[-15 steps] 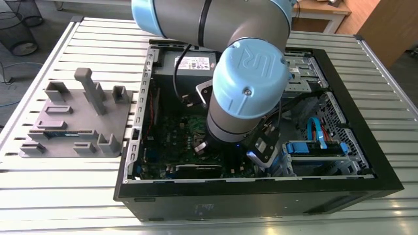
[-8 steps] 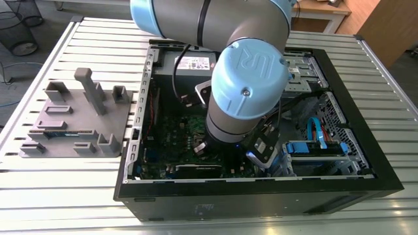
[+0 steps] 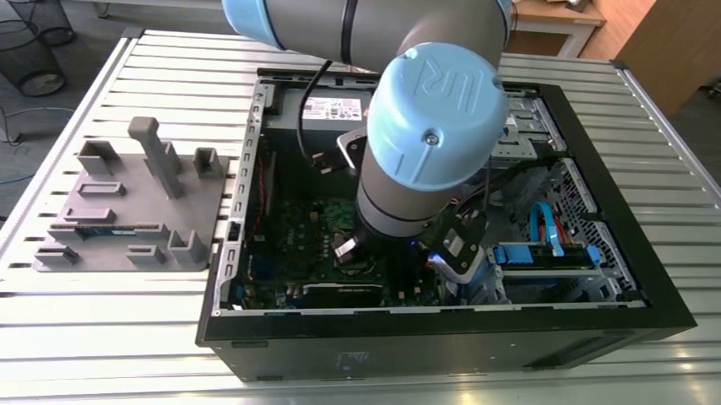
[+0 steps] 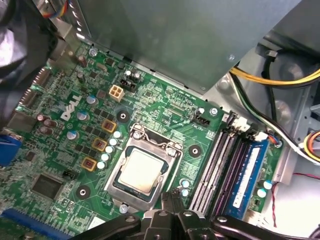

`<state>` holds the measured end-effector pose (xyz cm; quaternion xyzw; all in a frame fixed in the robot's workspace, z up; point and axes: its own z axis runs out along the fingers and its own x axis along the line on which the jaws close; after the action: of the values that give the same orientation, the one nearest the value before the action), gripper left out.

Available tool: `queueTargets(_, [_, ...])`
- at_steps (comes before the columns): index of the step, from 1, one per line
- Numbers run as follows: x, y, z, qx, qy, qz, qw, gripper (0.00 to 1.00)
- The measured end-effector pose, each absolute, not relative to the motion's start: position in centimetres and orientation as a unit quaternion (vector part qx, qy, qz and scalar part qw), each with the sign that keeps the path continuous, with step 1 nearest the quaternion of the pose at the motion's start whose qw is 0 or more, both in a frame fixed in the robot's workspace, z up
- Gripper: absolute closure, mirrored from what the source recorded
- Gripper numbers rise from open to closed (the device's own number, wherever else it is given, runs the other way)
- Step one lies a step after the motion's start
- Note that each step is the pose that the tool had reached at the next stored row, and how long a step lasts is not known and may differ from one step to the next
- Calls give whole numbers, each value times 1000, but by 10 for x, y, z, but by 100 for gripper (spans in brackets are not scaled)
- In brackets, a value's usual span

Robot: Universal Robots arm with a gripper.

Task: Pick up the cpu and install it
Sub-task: 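Install the first cpu locking lever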

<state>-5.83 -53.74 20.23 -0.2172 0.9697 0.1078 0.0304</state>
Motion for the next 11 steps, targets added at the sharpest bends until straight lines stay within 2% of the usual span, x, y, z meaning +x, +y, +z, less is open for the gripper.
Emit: queueTargets(11, [-64, -535, 204, -217, 970, 108, 31, 89])
